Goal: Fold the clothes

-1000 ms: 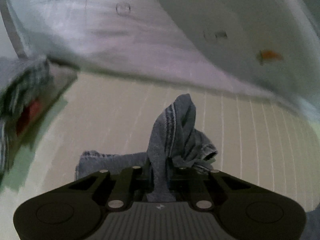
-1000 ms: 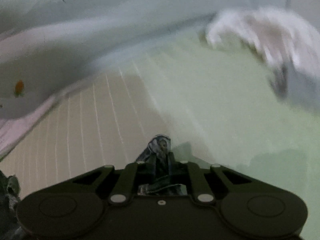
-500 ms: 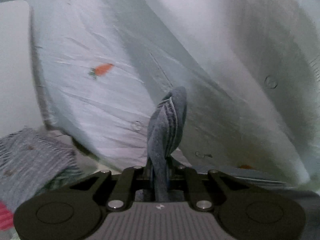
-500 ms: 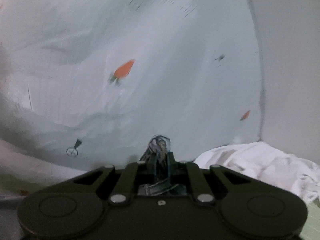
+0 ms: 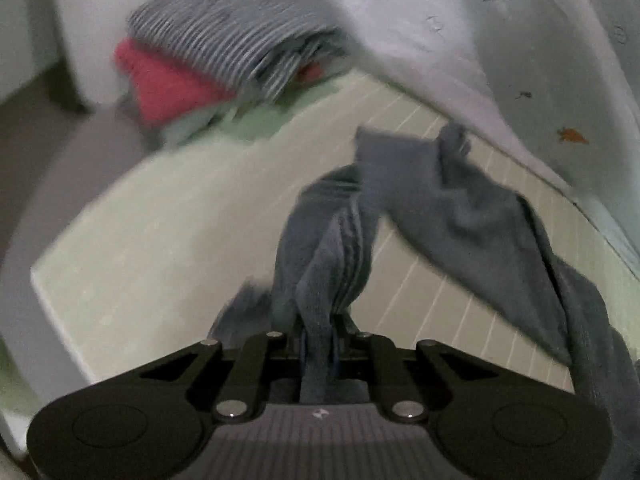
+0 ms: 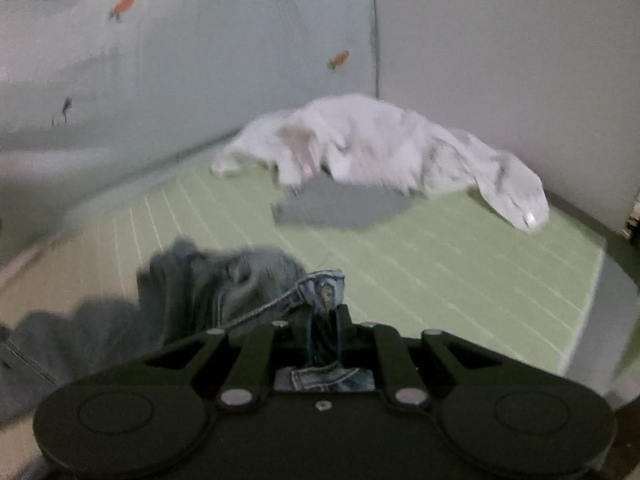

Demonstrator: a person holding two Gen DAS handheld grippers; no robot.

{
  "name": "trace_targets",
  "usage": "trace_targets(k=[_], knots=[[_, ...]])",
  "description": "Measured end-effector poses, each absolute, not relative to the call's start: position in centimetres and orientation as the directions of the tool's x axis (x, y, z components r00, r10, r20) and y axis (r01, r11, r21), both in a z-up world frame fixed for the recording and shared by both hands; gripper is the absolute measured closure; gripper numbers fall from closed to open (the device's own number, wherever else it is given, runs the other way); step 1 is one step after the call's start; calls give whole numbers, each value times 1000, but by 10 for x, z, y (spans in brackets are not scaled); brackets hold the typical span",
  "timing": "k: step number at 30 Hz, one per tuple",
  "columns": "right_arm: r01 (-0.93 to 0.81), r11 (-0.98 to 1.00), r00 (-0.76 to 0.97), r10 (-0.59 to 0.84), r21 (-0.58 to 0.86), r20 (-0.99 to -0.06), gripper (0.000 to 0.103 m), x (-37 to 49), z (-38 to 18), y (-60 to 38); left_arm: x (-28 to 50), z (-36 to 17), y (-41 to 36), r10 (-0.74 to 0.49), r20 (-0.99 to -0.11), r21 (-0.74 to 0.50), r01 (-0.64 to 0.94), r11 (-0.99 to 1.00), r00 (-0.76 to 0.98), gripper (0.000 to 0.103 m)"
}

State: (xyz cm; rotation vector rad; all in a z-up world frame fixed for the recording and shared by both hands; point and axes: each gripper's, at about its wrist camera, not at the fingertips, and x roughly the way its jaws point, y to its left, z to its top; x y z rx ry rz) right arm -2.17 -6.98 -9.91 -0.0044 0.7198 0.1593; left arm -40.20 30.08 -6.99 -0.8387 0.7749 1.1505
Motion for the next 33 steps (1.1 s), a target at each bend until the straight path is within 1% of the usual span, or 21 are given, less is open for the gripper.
trace_targets(k=[5,6,9,10,11,12,14,16,17,19,20,23,25,26,28,30,33], knots=[[-216,976,755,186,29,-628,88,-33,-88,-67,-408,-62,295,475,-842,-165,-961,222,255,90],[-223,974,759,190,26,-623,87,-34,-86,-66,-409,-61,293,479,-840,-166,-961,221,255,87],[-230,973,759,204,39,-619,77,-42,-85,-73,-416,-61,278,499,-829,-163,-962,219,254,83],[-231,972,757,213,52,-617,69,-46,-86,-76,-418,-60,275,503,-826,-161,-962,219,253,82],[-228,971,752,221,69,-620,64,-48,-87,-80,-419,-60,271,507,-824,-159,-963,218,251,82],[-224,971,746,229,88,-626,64,-51,-88,-84,-420,-59,268,509,-824,-157,-964,215,248,80],[-206,969,726,245,137,-642,60,-51,-92,-92,-421,-59,264,513,-824,-152,-966,210,242,74],[-187,965,705,264,186,-658,56,-52,-96,-99,-421,-57,259,520,-823,-140,-969,205,229,65],[-185,962,690,272,200,-671,52,-53,-100,-101,-419,-57,258,524,-822,-134,-970,202,223,63],[-183,958,656,287,221,-698,45,-55,-109,-103,-416,-58,254,527,-822,-124,-971,203,215,53],[-182,956,638,294,232,-711,42,-56,-114,-104,-414,-58,252,528,-822,-122,-971,204,214,51],[-174,947,579,320,270,-750,41,-56,-133,-104,-404,-58,246,535,-818,-104,-969,222,210,43],[-144,939,542,339,312,-769,41,-53,-147,-107,-396,-57,241,548,-813,-76,-969,237,198,33],[-122,932,527,352,341,-773,41,-50,-153,-110,-392,-56,238,557,-809,-58,-968,245,189,30],[-71,913,501,381,402,-777,41,-44,-165,-118,-385,-56,234,566,-805,-26,-964,266,178,21],[-20,890,477,408,455,-778,39,-39,-176,-124,-379,-58,231,564,-807,-10,-960,281,173,19],[40,861,451,438,508,-778,34,-32,-190,-127,-372,-62,229,547,-821,0,-958,288,164,15]])
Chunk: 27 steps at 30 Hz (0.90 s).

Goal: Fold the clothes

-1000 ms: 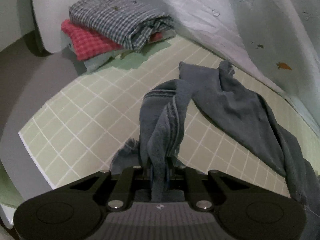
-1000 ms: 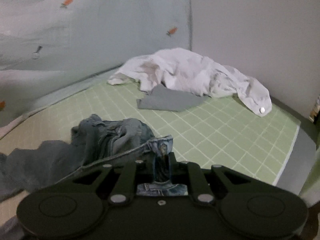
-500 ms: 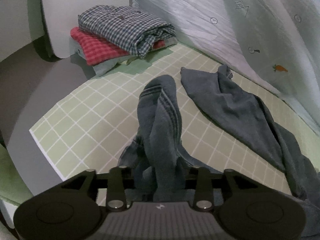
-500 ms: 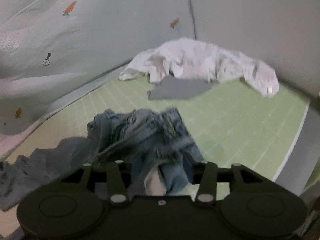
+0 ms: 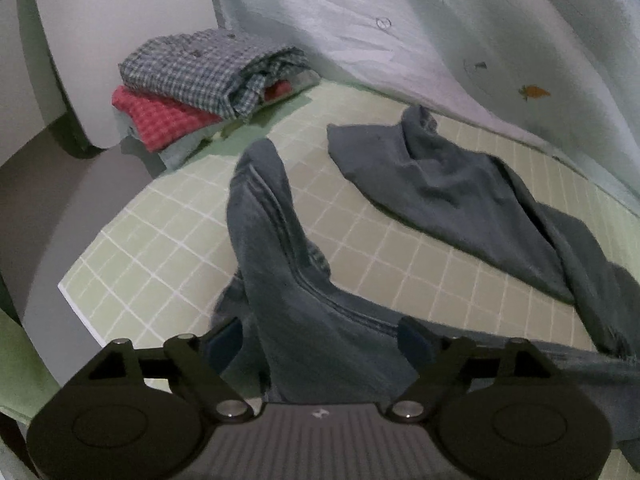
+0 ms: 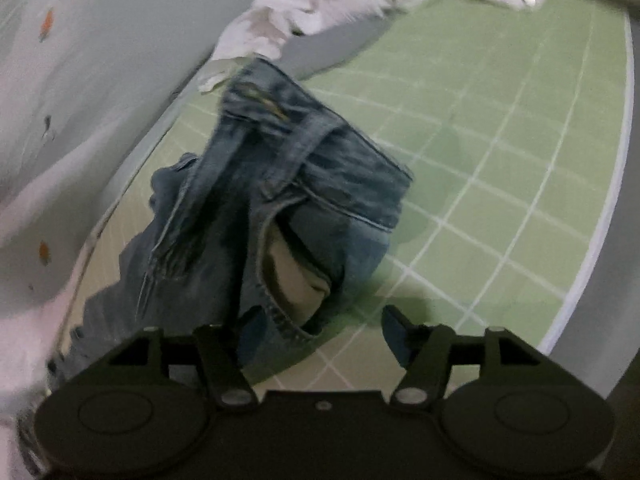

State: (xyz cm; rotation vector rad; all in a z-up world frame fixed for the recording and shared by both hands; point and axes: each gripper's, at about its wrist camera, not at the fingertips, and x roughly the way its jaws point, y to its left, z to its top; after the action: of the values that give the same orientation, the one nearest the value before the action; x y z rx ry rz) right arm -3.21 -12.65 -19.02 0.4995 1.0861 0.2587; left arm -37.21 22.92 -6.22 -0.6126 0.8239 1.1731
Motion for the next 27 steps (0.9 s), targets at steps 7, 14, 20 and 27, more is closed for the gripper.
trace_targets(k=[7,14,20,27], knots=[[2,844,430,484,537,-762,47,-19,-202,-102,-360,-74,231,516,-848,41,-958,283,116,14],[-67,883,575,415,465,-705,96,13,-162,-92,-357,-80,244,514,-855,56,-970,235,75,14],[-140,983,763,184,119,-620,92,39,-116,-64,-358,-82,263,494,-862,-4,-975,220,115,13],[-138,986,752,46,-89,-657,40,41,-112,-38,-357,-83,284,530,-844,47,-973,227,83,13]])
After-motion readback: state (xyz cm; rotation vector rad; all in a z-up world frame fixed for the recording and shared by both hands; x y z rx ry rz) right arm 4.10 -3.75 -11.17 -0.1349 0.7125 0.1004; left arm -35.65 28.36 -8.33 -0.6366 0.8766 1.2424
